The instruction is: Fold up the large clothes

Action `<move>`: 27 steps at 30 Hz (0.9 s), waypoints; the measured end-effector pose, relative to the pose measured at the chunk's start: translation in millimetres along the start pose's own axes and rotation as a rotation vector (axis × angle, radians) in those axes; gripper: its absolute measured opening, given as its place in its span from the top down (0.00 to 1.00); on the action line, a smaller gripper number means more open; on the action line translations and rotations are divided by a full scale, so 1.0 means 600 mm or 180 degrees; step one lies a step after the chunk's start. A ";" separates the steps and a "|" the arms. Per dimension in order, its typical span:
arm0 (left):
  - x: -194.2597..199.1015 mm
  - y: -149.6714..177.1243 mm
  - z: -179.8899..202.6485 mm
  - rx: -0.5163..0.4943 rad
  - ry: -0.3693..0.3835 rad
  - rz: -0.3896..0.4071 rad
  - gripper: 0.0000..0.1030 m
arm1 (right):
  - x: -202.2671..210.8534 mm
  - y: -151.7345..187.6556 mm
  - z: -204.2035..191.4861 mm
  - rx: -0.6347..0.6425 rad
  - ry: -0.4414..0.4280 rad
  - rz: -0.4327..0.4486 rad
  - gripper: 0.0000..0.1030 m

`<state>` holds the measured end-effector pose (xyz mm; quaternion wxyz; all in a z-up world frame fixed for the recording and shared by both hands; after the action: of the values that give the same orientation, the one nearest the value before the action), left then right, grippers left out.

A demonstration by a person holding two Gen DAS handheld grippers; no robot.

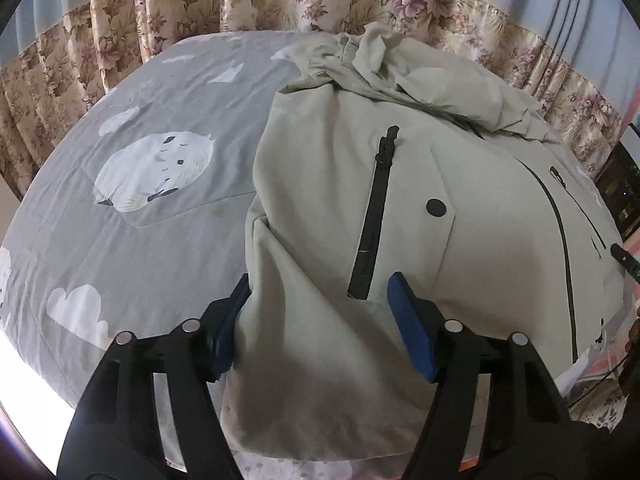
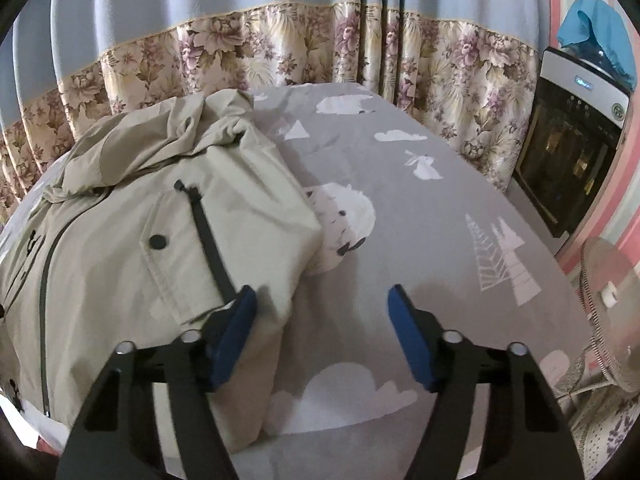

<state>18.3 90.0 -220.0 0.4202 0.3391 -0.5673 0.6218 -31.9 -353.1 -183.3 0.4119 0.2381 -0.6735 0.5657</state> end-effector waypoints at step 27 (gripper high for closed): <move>0.098 -0.103 0.021 -0.0098 0.0611 0.0180 0.94 | 0.105 -0.132 -0.106 0.0758 -0.0801 0.0470 0.93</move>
<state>49.4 85.8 -139.8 0.4601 0.2554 -0.5432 0.6542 13.9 -302.7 -85.0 0.2507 0.3041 -0.6636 0.6359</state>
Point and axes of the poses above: each gripper's, at about its wrist camera, not at the fingertips, and x roughly against the way its jaws point, z to its right, y to its underside, the point moved 4 cm from there along -x, roughly the way its jaws point, and after that the axes turned 13 degrees about -z, right-handed, at the moved point
